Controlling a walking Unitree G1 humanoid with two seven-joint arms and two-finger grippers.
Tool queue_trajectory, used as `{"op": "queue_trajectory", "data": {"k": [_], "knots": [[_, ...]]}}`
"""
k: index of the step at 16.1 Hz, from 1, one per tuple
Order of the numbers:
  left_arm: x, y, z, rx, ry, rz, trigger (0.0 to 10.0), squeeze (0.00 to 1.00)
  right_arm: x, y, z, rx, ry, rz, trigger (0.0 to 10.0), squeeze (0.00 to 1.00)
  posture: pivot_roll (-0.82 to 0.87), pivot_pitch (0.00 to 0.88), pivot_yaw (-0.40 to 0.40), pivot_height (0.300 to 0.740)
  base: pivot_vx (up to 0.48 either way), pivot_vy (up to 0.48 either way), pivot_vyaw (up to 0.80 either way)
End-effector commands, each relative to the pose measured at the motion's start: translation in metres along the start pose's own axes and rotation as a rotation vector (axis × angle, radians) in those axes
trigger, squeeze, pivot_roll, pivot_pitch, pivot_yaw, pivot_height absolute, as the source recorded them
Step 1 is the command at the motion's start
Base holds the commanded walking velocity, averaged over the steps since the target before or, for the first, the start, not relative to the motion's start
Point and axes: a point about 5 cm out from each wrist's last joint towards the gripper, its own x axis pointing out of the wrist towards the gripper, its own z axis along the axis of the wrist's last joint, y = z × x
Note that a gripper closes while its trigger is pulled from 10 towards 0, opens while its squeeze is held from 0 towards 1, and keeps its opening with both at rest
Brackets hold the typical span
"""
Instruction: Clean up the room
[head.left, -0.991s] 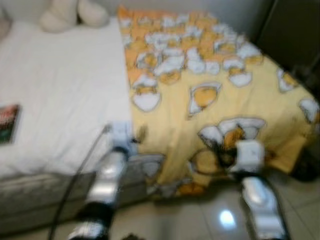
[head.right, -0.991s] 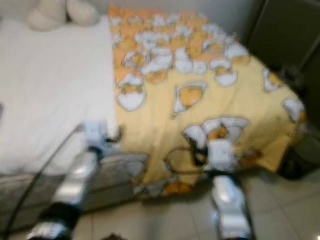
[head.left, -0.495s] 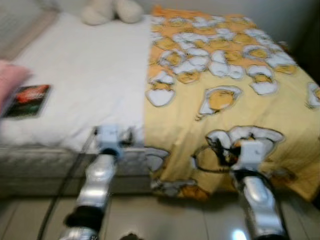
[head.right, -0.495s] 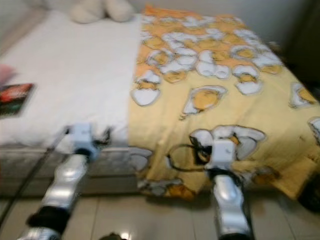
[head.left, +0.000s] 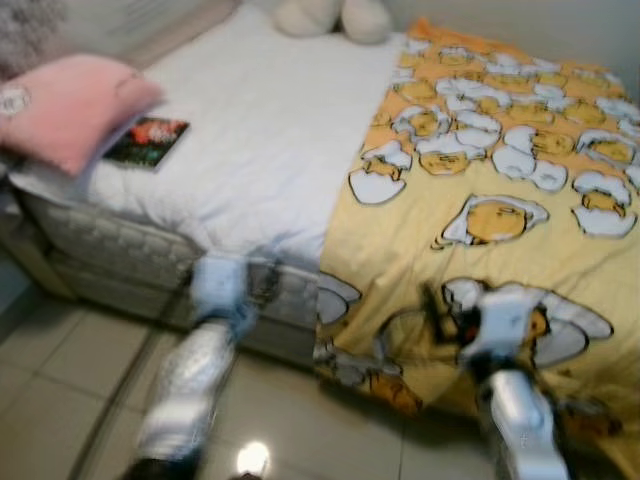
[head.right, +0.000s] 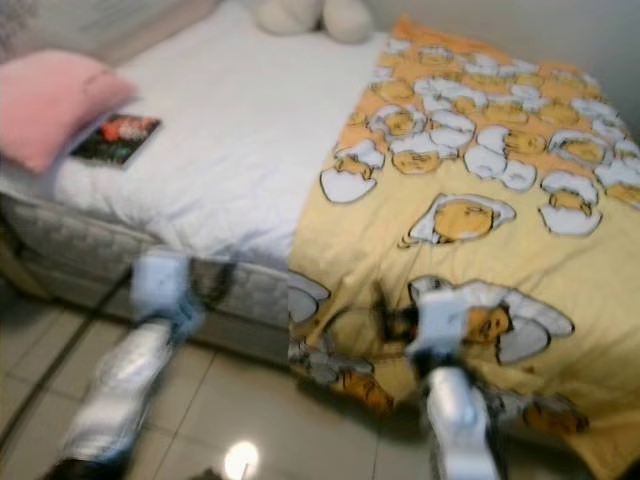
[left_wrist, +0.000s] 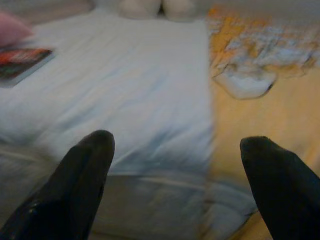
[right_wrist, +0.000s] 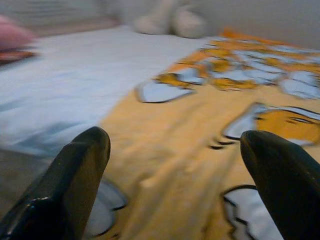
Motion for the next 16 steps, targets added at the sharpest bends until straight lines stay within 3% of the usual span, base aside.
{"op": "queue_trajectory", "data": {"k": [1, 4, 5, 6, 8, 10, 13, 16], "knots": [[-0.004, -0.020, 0.010, -0.018, -0.032, -0.119, 10.0, 0.00, -0.017, -0.007, -0.007, -0.003, 0.050, 0.007, 10.0, 1.00, 0.00, 0.000, -0.009, 0.740, 0.000, -0.472, 0.63], [-0.002, -0.033, 0.016, -0.013, -0.042, -0.108, 10.0, 0.00, -0.025, -0.010, -0.017, 0.050, 0.103, -0.055, 10.0, 1.00, 0.00, 0.000, -0.009, 0.740, 0.000, -0.477, 0.63], [-0.002, -0.032, 0.015, -0.019, -0.029, -0.105, 10.0, 0.00, -0.025, -0.010, -0.017, 0.053, 0.107, -0.056, 10.0, 1.00, 0.01, 0.000, -0.016, 0.740, 0.000, 0.000, 0.63], [-0.005, -0.025, 0.017, 0.032, -0.035, -0.107, 10.0, 0.00, -0.028, -0.011, -0.018, 0.051, 0.113, -0.050, 10.0, 1.00, 0.01, 0.000, -0.019, 0.740, 0.000, 0.000, 0.63], [-0.011, -0.019, 0.017, 0.012, -0.033, -0.086, 10.0, 0.00, -0.040, -0.018, -0.026, 0.030, 0.167, -0.021, 10.0, 1.00, 0.01, 0.000, -0.019, 0.740, 0.000, 0.000, 0.63], [-0.001, -0.026, 0.026, -0.019, -0.065, -0.047, 10.0, 0.00, -0.032, -0.017, -0.033, 0.034, 0.180, 0.001, 10.0, 1.00, 0.01, 0.000, -0.025, 0.740, 0.139, 0.000, 0.64], [0.001, -0.022, 0.023, -0.037, -0.030, 0.039, 10.0, 0.00, -0.020, -0.017, -0.035, 0.043, 0.186, 0.016, 10.0, 1.00, 0.02, 0.000, -0.032, 0.740, 0.469, 0.000, 0.63], [0.004, -0.025, 0.028, 0.003, -0.042, 0.042, 10.0, 0.00, -0.008, -0.020, -0.036, 0.061, 0.183, 0.023, 10.0, 1.00, 0.04, 0.000, -0.028, 0.740, 0.472, 0.000, 0.63]]}}
